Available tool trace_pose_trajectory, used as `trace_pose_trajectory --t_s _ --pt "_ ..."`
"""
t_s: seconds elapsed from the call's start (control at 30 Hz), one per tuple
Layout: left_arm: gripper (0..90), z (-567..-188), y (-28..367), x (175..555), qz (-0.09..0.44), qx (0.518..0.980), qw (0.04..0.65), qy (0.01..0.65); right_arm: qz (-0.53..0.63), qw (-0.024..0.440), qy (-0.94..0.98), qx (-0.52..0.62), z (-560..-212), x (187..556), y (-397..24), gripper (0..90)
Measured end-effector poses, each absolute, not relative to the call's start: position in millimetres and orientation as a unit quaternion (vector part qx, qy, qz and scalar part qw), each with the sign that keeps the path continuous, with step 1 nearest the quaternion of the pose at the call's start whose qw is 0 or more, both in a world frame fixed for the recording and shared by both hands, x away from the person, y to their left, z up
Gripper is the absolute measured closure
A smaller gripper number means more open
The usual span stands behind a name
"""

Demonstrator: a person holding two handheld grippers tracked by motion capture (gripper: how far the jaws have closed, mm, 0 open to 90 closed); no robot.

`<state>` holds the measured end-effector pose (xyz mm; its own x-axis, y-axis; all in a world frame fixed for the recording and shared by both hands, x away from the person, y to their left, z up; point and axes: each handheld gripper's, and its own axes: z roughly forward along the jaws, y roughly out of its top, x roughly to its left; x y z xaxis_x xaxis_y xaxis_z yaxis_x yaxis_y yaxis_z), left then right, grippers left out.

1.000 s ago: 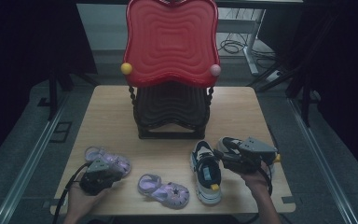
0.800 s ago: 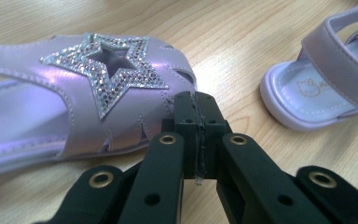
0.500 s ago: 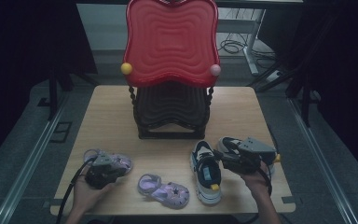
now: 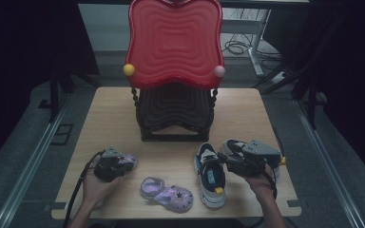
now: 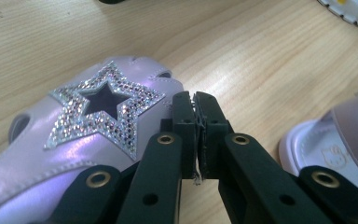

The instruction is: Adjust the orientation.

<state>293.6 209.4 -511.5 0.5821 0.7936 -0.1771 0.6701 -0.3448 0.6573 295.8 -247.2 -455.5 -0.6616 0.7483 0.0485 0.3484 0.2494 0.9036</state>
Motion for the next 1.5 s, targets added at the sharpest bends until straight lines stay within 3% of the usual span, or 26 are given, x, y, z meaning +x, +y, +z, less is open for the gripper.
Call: trace_pose_trajectory --t_s 0.53,1.03,1.3,1.33,1.5 --pt "86.5 -509 194 307 0.102 0.795 0.331 0.497 0.493 0.200 0.767 0.357 -457 296 -245 39.5" --pt "84.1 -508 183 306 0.132 0.793 0.316 0.504 0.493 0.202 0.767 0.357 -457 295 -245 39.5" --pt "72.3 -479 193 291 0.125 0.781 0.376 0.483 0.496 0.204 0.765 0.356 -455 294 -247 39.5" --pt "65.8 -469 199 288 0.126 0.776 0.388 0.481 0.498 0.204 0.764 0.356 -454 294 -248 39.4" --pt "55.9 -453 216 284 0.132 0.766 0.413 0.474 0.502 0.202 0.761 0.358 -452 292 -248 39.8"
